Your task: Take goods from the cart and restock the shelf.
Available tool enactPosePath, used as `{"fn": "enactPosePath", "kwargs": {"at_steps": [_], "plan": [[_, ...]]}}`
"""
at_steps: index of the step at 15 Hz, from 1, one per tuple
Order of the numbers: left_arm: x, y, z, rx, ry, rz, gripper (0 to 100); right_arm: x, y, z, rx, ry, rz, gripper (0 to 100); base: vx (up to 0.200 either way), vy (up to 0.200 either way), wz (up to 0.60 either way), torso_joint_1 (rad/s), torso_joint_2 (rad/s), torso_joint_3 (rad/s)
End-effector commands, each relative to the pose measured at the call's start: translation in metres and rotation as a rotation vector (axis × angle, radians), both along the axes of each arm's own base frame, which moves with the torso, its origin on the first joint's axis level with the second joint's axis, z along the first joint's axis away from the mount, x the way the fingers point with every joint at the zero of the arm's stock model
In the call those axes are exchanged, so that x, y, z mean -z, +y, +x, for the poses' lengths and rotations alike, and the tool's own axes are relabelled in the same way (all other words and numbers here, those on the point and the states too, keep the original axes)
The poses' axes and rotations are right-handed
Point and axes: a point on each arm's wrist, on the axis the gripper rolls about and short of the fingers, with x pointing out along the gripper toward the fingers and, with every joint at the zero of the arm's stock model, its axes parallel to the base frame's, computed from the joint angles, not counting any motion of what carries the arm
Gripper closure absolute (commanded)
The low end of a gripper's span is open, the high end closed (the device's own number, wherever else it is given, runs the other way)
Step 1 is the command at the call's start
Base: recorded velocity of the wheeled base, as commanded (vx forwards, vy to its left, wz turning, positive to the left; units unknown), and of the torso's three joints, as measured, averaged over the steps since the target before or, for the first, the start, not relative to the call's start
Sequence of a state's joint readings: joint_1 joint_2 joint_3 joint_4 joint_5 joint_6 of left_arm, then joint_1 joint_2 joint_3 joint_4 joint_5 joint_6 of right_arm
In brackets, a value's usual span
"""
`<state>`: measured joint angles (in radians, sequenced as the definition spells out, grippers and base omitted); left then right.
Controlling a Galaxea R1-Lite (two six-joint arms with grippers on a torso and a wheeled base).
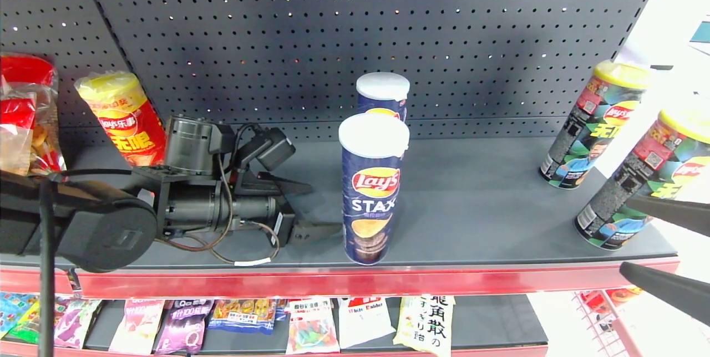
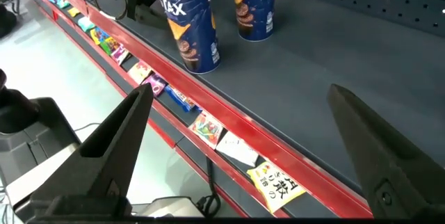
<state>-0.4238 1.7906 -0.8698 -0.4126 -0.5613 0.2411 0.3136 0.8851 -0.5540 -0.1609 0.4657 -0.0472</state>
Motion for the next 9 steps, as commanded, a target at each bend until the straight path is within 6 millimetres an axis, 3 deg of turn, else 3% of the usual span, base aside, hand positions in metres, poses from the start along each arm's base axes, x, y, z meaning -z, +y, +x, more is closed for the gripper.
{"fn": "enactPosePath", "kwargs": {"at_steps": [1,6,9], "plan": [[0.001,-0.001,0.000,0.004,0.003,0.001,0,0.000,0.000,0.001,-0.001,0.003,-0.001,0,0.000,0.000,0.00,0.000,0.00,0.000],[-0.001,-0.001,0.001,-0.005,-0.003,0.000,0,0.002,0.000,-0.001,-0.001,0.004,-0.002,0,0.000,0.000,0.00,0.000,0.00,0.000],[-0.012,0.023,-0.019,-0.055,-0.021,-0.008,0,0.015,-0.001,-0.006,-0.008,0.034,-0.014,0,0.000,0.000,0.00,0.000,0.00,0.000]]}}
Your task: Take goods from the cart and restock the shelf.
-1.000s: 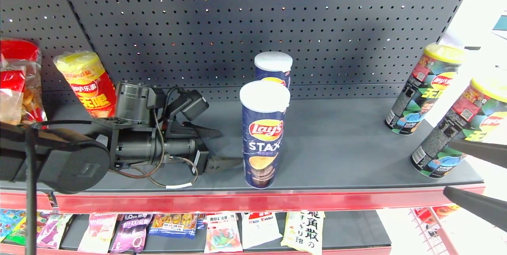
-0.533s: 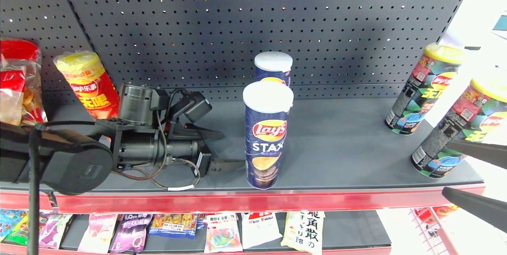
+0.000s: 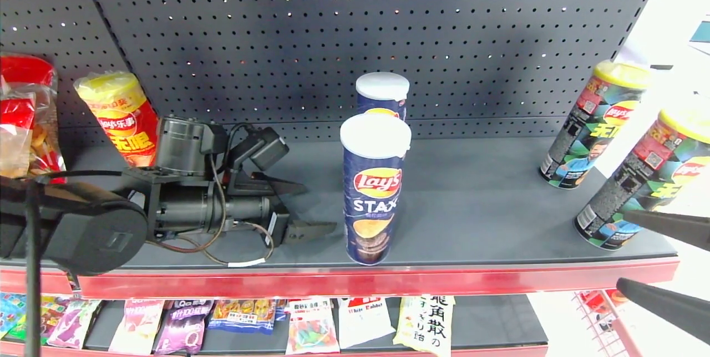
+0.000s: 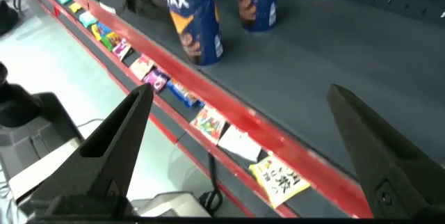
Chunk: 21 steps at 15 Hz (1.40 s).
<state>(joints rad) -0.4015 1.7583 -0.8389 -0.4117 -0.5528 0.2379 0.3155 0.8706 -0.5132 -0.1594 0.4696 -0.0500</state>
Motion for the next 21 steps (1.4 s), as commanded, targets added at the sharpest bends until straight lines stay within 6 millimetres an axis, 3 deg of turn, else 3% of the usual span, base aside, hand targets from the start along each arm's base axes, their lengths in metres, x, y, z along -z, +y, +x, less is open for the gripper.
{"fn": "enactPosePath", "kwargs": {"at_steps": [1,3,4,5,7,8,11,15,17,21], "plan": [[-0.013,0.020,-0.026,-0.033,-0.029,-0.013,0,0.009,-0.001,-0.003,0.005,0.016,-0.012,0,0.000,0.000,0.00,0.000,0.00,0.000],[-0.030,0.045,-0.076,-0.159,-0.106,0.000,0,0.026,-0.006,-0.016,0.011,0.017,-0.031,0,0.000,0.000,0.00,0.000,0.00,0.000],[-0.033,0.049,-0.085,-0.217,-0.126,0.007,0,0.029,-0.007,-0.019,0.012,0.012,-0.036,0,0.000,0.000,0.00,0.000,0.00,0.000],[-0.042,0.065,-0.116,-0.433,-0.187,0.016,0,0.038,-0.012,-0.027,0.077,0.004,-0.047,0,0.000,0.000,0.00,0.000,0.00,0.000],[-0.039,0.080,-0.146,-0.575,-0.229,0.032,0,0.052,-0.020,-0.035,0.204,0.004,-0.064,0,0.000,0.000,0.00,0.000,0.00,0.000],[-0.029,0.094,-0.179,-0.641,-0.262,0.014,0,0.057,-0.027,-0.038,0.390,-0.005,-0.085,0,0.000,0.000,0.00,0.000,0.00,0.000],[-0.004,0.120,-0.228,-0.887,-0.316,0.048,0,0.041,-0.036,-0.035,0.577,-0.046,-0.065,0,0.000,0.000,0.00,0.000,0.00,0.000],[-0.005,0.126,-0.240,-0.941,-0.315,0.042,0,0.057,-0.038,-0.033,0.614,0.020,-0.099,0,0.000,0.000,0.00,0.000,0.00,0.000],[-0.005,0.128,-0.242,-0.971,-0.324,0.044,0,0.056,-0.039,-0.026,0.615,0.034,-0.121,0,0.000,0.000,0.00,0.000,0.00,0.000],[-0.005,0.128,-0.242,-0.974,-0.325,0.044,0,0.050,-0.041,-0.022,0.631,0.015,-0.156,0,-0.200,0.000,0.00,0.007,0.00,0.001]]}}
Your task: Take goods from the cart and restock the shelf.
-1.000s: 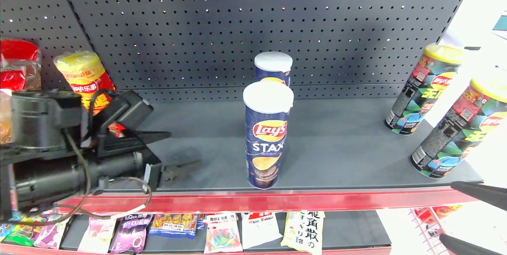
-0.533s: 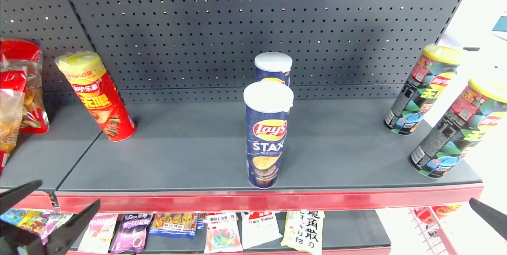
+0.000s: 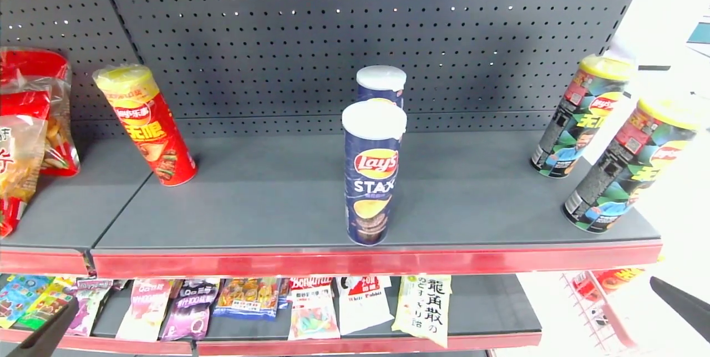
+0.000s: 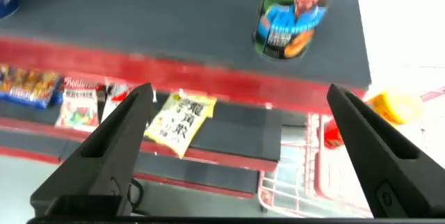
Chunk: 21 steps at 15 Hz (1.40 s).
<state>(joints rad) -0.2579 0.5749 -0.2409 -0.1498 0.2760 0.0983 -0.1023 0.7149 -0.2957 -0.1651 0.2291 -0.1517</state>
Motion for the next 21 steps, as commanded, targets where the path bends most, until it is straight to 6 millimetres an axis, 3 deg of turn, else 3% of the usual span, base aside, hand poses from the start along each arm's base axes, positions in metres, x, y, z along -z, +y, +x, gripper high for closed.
{"fn": "enactPosePath", "kwargs": {"at_steps": [1,6,21], "plan": [[0.000,0.000,-0.001,-0.002,-0.008,-0.002,0,0.001,0.000,0.001,-0.002,0.012,-0.018,0,-0.200,0.000,0.00,-0.012,0.00,0.007],[0.001,0.001,-0.002,0.006,-0.006,0.062,0,0.004,-0.001,0.002,-0.004,0.021,-0.039,0,-0.080,0.000,0.00,-0.002,0.00,0.003],[0.015,0.002,-0.009,0.017,0.000,0.082,0,0.005,-0.001,0.006,-0.007,0.043,-0.044,0,0.000,-0.200,0.00,0.006,0.00,0.002]]}}
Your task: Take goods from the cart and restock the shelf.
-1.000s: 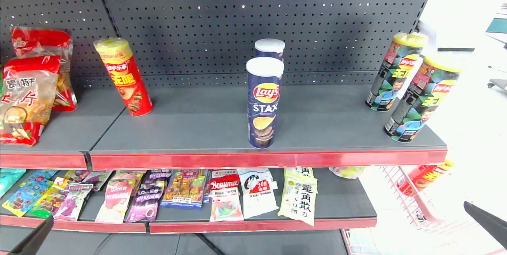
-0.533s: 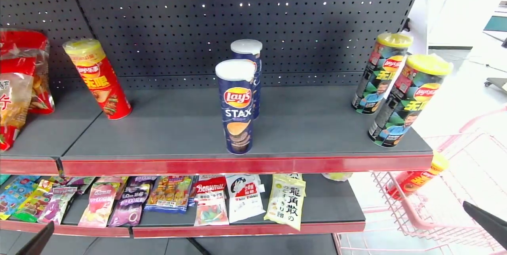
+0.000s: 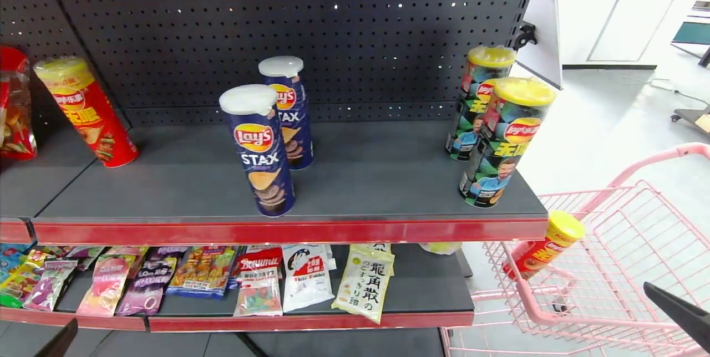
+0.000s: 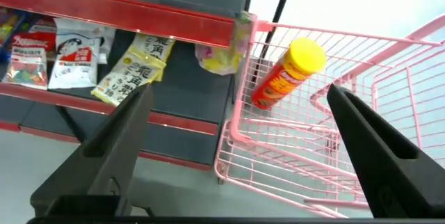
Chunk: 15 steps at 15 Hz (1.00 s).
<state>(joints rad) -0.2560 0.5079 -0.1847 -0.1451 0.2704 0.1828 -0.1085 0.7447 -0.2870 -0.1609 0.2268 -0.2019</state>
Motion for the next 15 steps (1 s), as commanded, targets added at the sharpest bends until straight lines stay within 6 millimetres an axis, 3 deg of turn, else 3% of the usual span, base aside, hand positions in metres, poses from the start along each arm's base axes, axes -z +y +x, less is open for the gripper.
{"fn": "enactPosePath", "kwargs": {"at_steps": [1,6,15], "plan": [[0.0003,-0.0002,0.0008,-0.001,0.006,0.001,0,0.0008,-0.0001,0.0019,-0.002,0.011,0.001,0,0.000,-0.200,0.00,0.007,0.00,0.002],[0.0012,-0.0004,0.0013,0.001,0.018,0.006,0,0.0018,-0.0002,0.0042,-0.006,0.021,-0.004,0,0.000,-0.160,0.00,0.003,0.00,0.005],[-0.0004,-0.0003,0.0007,0.008,0.011,0.017,0,0.0054,-0.0004,0.0035,-0.012,0.031,-0.034,0,0.000,0.000,-0.60,0.001,0.00,0.003]]}}
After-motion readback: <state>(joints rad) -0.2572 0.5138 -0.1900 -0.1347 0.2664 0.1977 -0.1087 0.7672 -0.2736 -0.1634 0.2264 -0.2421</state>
